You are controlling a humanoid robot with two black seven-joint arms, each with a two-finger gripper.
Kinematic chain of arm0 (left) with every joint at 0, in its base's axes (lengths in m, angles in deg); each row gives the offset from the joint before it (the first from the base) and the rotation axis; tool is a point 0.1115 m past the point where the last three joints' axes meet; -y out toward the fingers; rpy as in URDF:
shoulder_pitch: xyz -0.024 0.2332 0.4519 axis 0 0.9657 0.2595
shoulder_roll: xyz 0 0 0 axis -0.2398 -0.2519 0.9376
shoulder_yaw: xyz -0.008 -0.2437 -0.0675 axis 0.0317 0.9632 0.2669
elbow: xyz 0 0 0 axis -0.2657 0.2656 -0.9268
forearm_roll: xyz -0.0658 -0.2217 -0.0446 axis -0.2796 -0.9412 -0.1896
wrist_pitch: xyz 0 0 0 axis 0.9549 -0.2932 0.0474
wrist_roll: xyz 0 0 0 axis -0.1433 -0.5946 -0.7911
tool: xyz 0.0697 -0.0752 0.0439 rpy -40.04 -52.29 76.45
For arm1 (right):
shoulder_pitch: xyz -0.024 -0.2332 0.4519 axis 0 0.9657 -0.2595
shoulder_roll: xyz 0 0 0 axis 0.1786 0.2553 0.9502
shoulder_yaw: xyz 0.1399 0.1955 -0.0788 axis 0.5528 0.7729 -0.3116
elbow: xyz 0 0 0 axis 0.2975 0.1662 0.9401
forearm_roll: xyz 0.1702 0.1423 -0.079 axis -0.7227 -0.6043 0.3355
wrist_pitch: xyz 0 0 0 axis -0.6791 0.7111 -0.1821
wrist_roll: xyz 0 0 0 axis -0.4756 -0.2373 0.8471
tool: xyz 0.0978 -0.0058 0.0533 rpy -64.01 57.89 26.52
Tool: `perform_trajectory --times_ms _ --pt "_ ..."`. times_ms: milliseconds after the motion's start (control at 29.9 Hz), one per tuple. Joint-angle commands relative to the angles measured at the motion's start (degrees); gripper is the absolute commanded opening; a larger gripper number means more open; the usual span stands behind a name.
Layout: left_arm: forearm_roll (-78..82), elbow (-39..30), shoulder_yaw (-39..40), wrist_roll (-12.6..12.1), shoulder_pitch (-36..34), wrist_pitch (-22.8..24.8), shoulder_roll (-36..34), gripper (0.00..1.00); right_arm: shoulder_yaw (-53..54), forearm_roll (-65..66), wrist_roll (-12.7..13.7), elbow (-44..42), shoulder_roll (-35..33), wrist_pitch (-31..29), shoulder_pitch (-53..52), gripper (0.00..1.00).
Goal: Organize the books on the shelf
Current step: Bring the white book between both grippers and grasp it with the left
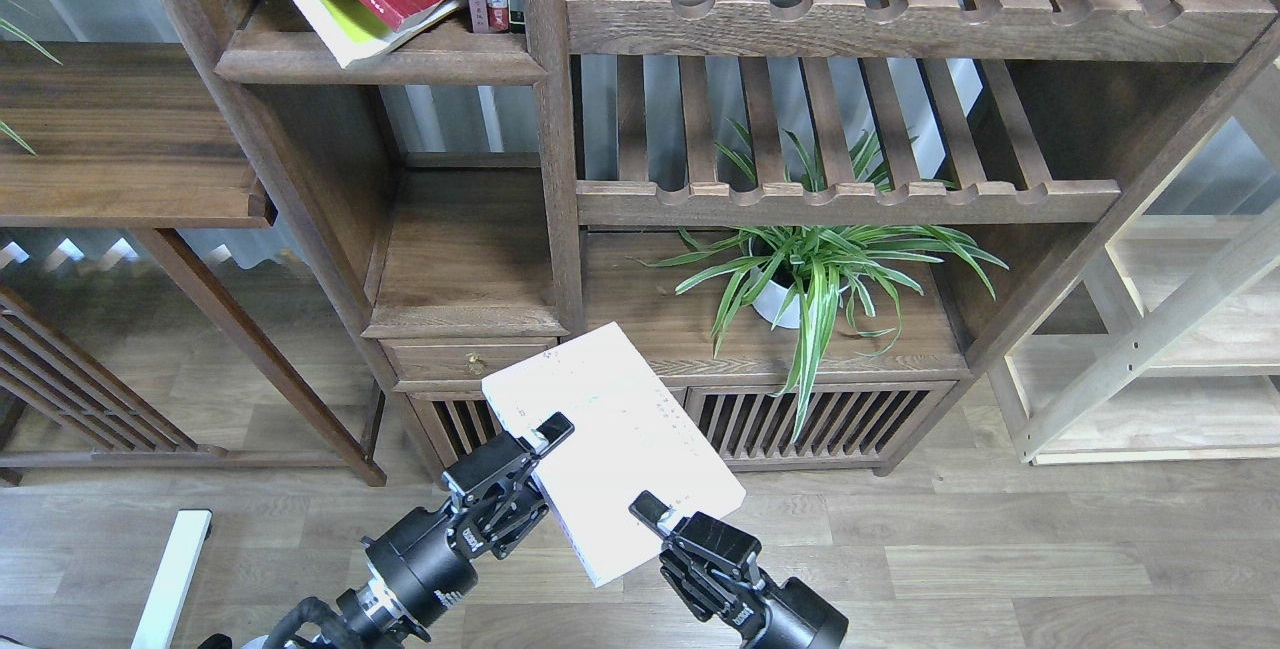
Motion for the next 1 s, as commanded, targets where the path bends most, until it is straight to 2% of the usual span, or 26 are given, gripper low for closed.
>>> perform_trajectory --times_ms 0,134,502,970 --pt "-0.14 -0.18 0.41 0.01 0.09 0.00 -0.03 0.48 -0.04 0.01 0.00 -0.06 -0.01 0.00 -0.01 0.12" --pt "-0.14 -0.27 0.41 0.01 0.09 0.00 0.06 0.41 -0.13 0.01 0.00 0.11 -0.01 0.00 -0.01 0.12" --pt "-0.14 -1.06 -0.81 0.01 -0.52 -0.23 -0.38 0.40 -0.83 0.09 0.00 0.11 -0.01 0.00 -0.28 0.12" --pt "-1.01 -3.43 0.50 0.01 1.06 -0.14 -4.16 0.29 -0.83 0.09 0.00 0.11 -0.01 0.00 -0.98 0.13"
